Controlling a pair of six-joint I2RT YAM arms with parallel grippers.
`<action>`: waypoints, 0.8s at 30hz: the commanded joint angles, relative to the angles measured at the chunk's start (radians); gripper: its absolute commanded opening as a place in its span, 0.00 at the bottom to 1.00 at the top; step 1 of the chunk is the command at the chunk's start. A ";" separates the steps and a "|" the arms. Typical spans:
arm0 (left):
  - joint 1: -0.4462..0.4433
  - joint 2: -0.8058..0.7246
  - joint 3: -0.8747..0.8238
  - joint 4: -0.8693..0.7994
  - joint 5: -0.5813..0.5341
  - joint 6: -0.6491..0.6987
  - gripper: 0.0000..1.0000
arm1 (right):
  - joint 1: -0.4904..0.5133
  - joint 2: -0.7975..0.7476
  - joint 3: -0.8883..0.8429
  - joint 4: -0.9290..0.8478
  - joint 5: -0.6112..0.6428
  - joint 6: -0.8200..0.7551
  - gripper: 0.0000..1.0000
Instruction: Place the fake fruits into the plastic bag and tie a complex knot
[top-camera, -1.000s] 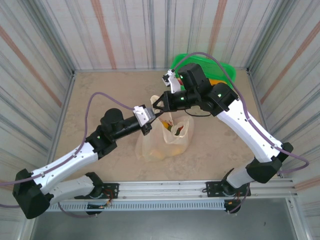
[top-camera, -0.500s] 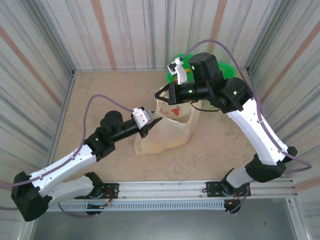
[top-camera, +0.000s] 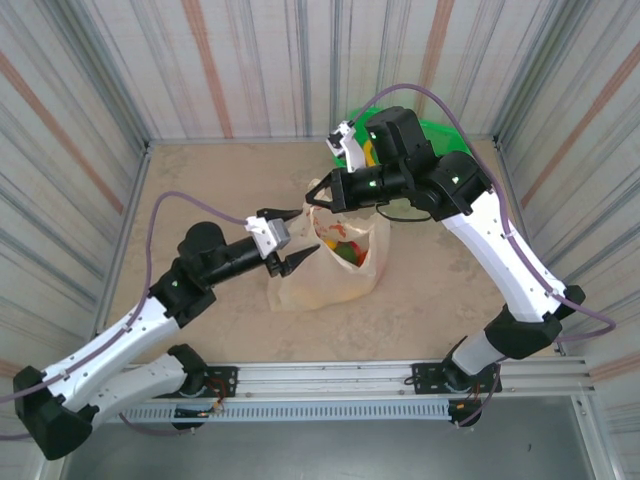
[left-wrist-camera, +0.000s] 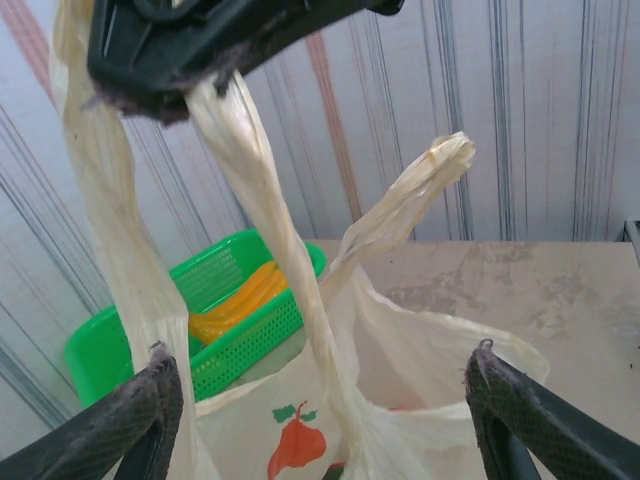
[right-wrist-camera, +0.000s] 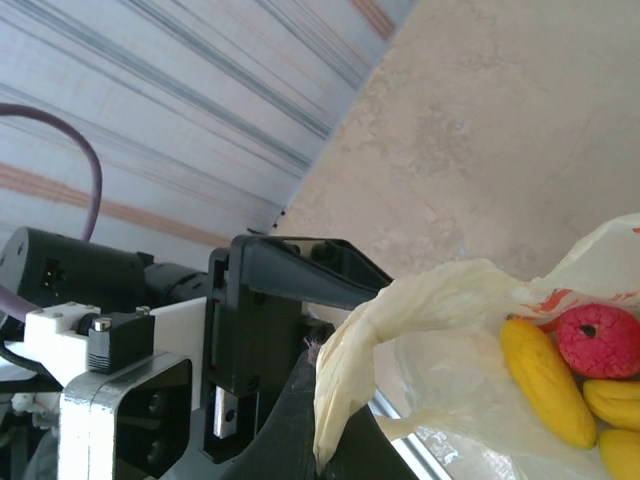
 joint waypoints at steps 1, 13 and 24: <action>0.010 0.077 0.060 0.020 -0.007 -0.021 0.76 | 0.011 0.016 0.015 0.000 -0.023 -0.015 0.00; 0.018 0.101 0.070 0.058 -0.087 0.025 0.69 | 0.014 0.017 0.042 -0.029 -0.017 -0.027 0.00; 0.023 -0.106 -0.026 0.013 -0.086 0.040 0.86 | 0.009 0.012 0.030 -0.045 -0.040 -0.119 0.00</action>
